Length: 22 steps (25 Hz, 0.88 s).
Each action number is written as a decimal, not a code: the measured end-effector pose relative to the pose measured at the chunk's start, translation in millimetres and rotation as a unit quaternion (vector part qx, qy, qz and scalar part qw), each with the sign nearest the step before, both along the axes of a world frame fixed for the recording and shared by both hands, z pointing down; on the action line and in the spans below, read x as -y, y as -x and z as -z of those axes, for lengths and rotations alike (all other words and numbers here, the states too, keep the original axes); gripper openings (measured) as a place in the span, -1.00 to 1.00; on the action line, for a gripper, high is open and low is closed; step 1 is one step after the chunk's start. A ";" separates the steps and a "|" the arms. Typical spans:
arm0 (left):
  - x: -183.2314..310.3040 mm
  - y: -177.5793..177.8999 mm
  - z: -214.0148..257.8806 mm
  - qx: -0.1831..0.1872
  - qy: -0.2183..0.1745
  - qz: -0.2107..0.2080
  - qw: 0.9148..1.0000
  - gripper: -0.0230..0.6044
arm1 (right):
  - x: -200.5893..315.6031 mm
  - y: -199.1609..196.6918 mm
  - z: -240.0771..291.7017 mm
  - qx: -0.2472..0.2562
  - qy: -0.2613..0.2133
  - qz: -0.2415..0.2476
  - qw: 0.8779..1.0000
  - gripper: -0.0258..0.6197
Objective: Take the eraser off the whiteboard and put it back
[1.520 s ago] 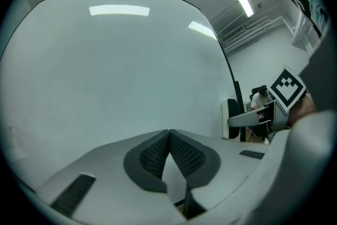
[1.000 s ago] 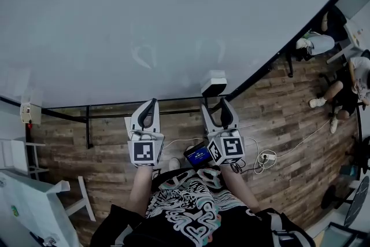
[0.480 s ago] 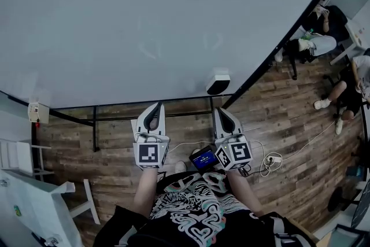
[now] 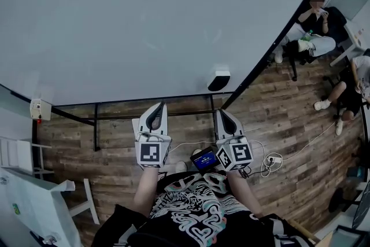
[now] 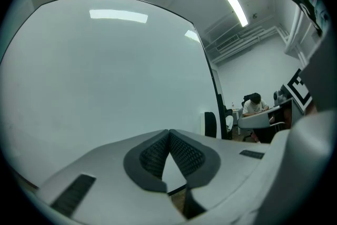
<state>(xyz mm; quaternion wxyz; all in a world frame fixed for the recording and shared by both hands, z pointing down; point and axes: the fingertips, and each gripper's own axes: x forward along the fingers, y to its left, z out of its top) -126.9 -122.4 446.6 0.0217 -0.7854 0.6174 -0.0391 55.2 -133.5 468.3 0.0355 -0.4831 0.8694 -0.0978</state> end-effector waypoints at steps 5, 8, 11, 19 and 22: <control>-8.2 8.3 -8.7 -0.005 0.008 0.006 1.000 -0.84 | -5.5 10.3 -4.8 -0.002 0.005 0.015 1.000 -0.83; -13.7 9.0 -8.2 -0.004 0.006 0.012 1.000 -0.84 | -10.9 13.8 -0.6 -0.009 0.001 0.026 1.000 -0.83; -14.7 4.7 -8.3 -0.007 0.006 0.012 1.000 -0.84 | -11.0 10.8 2.5 -0.012 -0.002 0.027 1.000 -0.83; -15.2 0.0 -7.1 -0.003 0.007 0.011 1.000 -0.84 | -7.6 3.8 2.6 -0.009 0.008 0.015 1.000 -0.83; -13.4 -2.3 -7.3 -0.006 0.005 0.010 1.000 -0.84 | -6.5 2.5 1.9 -0.008 0.009 0.013 1.000 -0.83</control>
